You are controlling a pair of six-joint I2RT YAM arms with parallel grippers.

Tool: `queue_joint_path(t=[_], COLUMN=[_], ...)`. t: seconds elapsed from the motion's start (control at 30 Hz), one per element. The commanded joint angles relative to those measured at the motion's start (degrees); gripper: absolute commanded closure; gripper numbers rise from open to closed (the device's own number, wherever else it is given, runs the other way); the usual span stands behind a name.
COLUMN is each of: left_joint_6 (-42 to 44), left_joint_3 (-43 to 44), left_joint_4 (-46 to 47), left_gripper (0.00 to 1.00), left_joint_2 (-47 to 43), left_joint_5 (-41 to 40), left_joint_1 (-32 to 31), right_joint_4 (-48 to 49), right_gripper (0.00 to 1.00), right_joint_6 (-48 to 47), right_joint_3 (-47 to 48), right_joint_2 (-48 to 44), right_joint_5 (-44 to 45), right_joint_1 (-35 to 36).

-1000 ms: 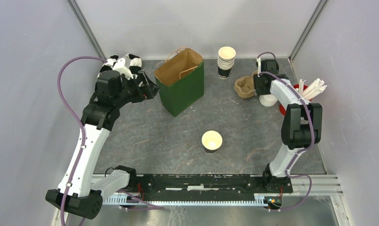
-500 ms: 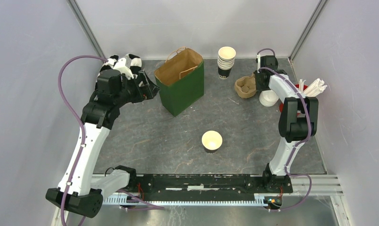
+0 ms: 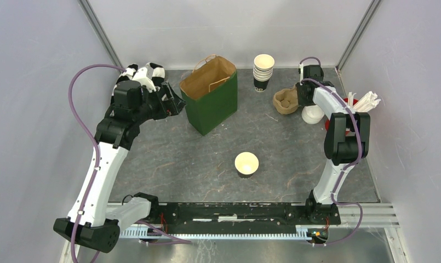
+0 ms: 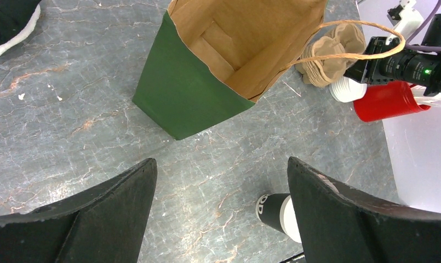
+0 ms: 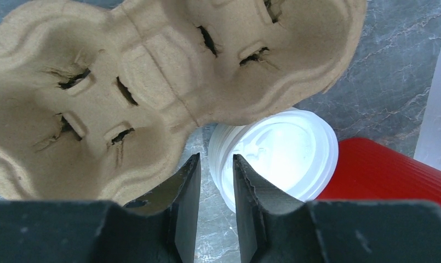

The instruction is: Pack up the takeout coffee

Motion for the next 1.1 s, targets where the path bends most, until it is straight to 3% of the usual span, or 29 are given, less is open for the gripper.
queue_joint_path(t=[0.0,0.1,0.37,0.57,0.77,1.07], left_joint_6=[1.3,1.5,1.9,2.1,2.3,2.0], left_joint_3=[1.8,1.9,1.9,1.7,1.4,1.1], left_joint_4=[1.4,1.4,1.3,1.3,1.4,1.4], left_gripper=[0.06,0.06,0.07,0.07,0.07,0.07], left_joint_2=[0.1,0.1,-0.1,-0.4,-0.7,-1.0], left_joint_5=[0.7,0.8,0.9,1.1,1.2,1.2], left_joint_1=[0.3,0.3,0.3,0.2,0.3,0.3], right_joint_4=[1.1,1.1,1.3,1.6,1.8,1.6], right_gripper=[0.7,0.78,0.75,0.81,0.77,0.95], right_joint_6=[0.6,0.6,0.6,0.6,0.6,0.6], right_joint_3=[-0.3,-0.6,-0.6,-1.3,-2.0,-1.8], right_joint_2=[-0.7,-0.9,-0.6,-0.7,-0.6,-2.4], right_joint_5=[1.7,1.5,-0.2,-0.5,-0.4,-0.7], right_joint_1=[-2.0,-2.6,-2.8,-2.8,-2.8,-2.8])
